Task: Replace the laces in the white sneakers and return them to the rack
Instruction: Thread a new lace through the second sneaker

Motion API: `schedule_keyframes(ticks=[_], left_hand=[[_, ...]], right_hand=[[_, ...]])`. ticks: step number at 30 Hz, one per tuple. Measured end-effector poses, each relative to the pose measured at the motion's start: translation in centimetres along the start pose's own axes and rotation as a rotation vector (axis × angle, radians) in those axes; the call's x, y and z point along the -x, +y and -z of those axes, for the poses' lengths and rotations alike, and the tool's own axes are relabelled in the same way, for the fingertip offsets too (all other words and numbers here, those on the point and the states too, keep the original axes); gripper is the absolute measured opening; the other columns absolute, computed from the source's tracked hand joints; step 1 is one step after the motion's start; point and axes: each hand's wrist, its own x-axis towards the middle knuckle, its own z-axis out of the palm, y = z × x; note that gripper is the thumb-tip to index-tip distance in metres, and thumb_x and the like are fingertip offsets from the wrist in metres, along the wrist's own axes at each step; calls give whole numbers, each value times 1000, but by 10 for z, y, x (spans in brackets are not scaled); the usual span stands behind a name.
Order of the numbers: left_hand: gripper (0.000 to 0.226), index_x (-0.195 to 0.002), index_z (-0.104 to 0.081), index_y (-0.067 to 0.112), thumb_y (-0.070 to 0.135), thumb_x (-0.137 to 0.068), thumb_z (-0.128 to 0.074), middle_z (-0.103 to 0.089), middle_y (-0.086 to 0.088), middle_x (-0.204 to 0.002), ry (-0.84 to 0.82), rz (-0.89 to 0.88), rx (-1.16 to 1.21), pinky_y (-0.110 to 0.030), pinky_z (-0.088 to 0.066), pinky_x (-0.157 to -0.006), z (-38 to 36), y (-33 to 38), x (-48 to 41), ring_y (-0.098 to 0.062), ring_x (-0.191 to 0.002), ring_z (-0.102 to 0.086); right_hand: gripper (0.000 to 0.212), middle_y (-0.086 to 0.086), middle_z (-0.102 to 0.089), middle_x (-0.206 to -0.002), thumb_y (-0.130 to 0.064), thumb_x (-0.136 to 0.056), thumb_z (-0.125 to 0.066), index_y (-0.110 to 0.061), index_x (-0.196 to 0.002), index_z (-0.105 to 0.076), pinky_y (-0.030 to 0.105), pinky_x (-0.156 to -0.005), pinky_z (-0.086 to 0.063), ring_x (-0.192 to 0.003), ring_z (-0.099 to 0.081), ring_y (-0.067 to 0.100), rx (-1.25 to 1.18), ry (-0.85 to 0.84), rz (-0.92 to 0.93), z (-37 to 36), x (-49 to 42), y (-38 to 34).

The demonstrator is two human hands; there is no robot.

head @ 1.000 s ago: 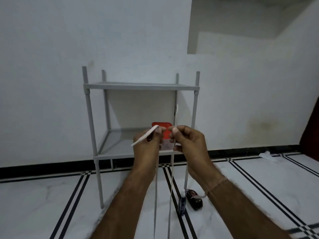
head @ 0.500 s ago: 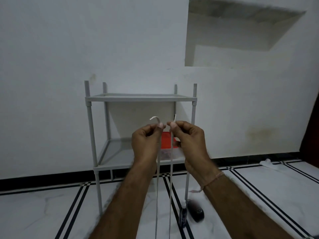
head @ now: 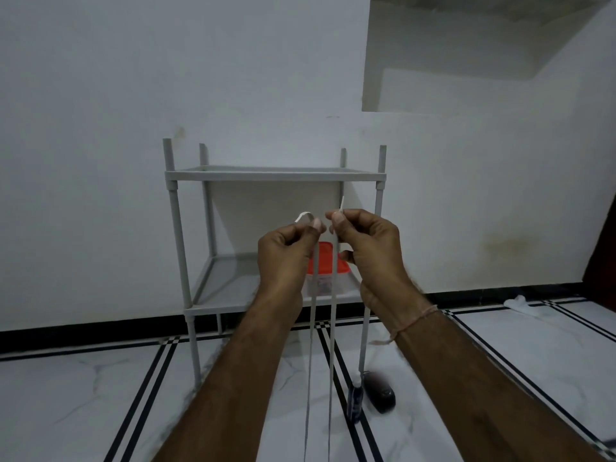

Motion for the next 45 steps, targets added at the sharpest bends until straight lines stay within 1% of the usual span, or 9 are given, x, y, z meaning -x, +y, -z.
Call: schedule_keyframes(ticks=[8, 17, 21, 27, 35, 38, 40, 43, 45], left_hand=[[22, -97, -78, 18, 36, -95, -66, -76, 1, -82, -64, 28, -48, -11, -48, -52, 1, 5, -4, -1, -64, -68], [25, -96, -76, 7, 29, -97, -65, -72, 0, -74, -135, 33, -56, -8, -44, -46, 1, 5, -2, 4, -51, -61], [23, -89, -72, 9, 27, -99, -62, -63, 10, -56, -178, 57, -68, -12, -44, -47, 3, -1, 1, 2, -47, -55], [23, -96, -74, 3, 24, -97, -66, -63, -14, -75, -145, 96, 49, -26, -53, -61, 1, -22, 1, -12, -58, -54], [30, -108, -69, -2, 25, -100, -60, -63, -6, -72, -212, 203, 96, -20, -54, -58, 6, -44, -8, -9, -60, -58], [25, -102, -72, 3, 24, -101, -58, -62, -12, -80, -211, 204, 90, -18, -50, -54, 8, -51, -10, -5, -54, -54], [23, -91, -72, 10, 24, -102, -58, -60, -5, -69, -136, 168, 92, -19, -47, -50, 8, -53, -13, -4, -49, -50], [26, -88, -71, 11, 28, -102, -57, -55, 10, -54, 19, 99, -29, -14, -42, -47, 12, -54, -18, 0, -44, -47], [35, -90, -71, 12, 37, -104, -51, -61, 11, -58, -23, 66, -97, -15, -45, -58, 20, -59, -12, 3, -53, -55]], right_hand=[[15, -1, -77, -99, -25, -94, -69, -15, -103, -77, 28, -79, -49, -96, -70, 13, 52, 5, 30, -5, -6, -8], [19, 2, -74, -95, -22, -95, -69, -8, -106, -77, 12, -62, -49, -78, -64, -5, 45, -21, 37, -4, -6, -3], [22, 5, -74, -93, -18, -97, -67, -2, -111, -74, 15, -62, -52, -78, -68, 4, 0, -78, 1, 0, 2, 5], [21, 8, -72, -85, -16, -98, -67, 0, -110, -72, 25, -60, -55, -69, -67, 13, -89, -109, -40, 8, 12, 22], [22, 3, -70, -82, -15, -97, -67, 0, -112, -72, 12, -53, -47, -62, -62, 0, 14, -84, -50, 7, 17, 31], [28, -2, -68, -89, -32, -99, -64, -10, -117, -68, 12, -56, -46, -66, -61, -4, 39, -138, -111, 6, 30, 39], [34, 1, -68, -92, -46, -102, -55, -16, -115, -65, 16, -53, -43, -64, -57, 3, 88, -224, -229, 4, 43, 54], [36, 4, -68, -77, -37, -107, -48, -8, -106, -69, 16, -48, -37, -56, -49, 7, 167, -367, -329, 8, 61, 77], [33, 1, -62, -68, -31, -108, -48, -8, -98, -68, 16, -48, -36, -54, -46, 7, 120, -373, -326, 8, 66, 79]])
